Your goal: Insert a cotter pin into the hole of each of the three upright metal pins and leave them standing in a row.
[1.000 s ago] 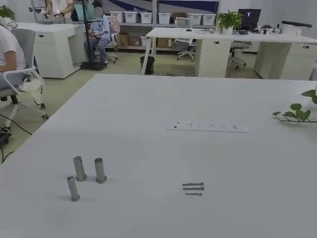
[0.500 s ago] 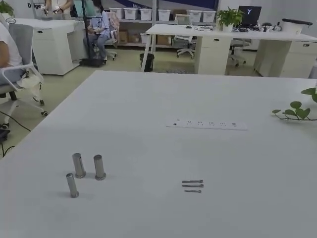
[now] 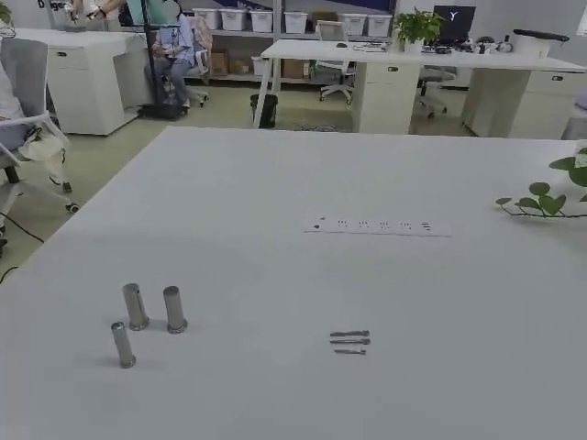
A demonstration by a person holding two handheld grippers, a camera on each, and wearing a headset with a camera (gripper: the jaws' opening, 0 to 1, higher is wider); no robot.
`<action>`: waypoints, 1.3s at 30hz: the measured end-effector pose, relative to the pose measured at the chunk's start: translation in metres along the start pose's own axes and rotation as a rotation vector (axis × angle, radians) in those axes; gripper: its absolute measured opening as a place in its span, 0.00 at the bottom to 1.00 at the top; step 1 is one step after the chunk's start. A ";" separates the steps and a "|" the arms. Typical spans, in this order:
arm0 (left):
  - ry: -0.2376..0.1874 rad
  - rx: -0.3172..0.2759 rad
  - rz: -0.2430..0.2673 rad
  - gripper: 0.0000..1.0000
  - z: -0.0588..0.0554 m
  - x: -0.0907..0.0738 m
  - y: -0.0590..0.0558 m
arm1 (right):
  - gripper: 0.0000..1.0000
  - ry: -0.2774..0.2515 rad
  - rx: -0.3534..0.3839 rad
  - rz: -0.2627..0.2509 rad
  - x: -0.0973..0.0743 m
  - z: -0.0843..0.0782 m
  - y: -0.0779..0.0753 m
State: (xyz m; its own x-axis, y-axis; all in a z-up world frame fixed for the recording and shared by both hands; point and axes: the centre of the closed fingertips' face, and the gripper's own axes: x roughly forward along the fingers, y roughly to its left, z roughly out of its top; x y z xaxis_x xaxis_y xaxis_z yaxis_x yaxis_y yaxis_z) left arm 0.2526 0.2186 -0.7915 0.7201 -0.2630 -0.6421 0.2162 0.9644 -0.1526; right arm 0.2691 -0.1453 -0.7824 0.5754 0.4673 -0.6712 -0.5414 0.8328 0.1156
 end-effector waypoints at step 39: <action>0.002 -0.024 -0.060 0.78 0.055 0.065 0.026 | 0.92 -0.007 0.065 -0.057 -0.004 -0.003 -0.019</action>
State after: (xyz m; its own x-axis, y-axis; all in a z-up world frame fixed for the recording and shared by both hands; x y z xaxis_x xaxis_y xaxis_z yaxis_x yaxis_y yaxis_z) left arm 0.3413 0.2248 -0.7961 0.7048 -0.3208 -0.6327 0.2431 0.9471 -0.2093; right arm 0.2749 -0.1641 -0.7841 0.6088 0.4200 -0.6730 -0.4667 0.8756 0.1243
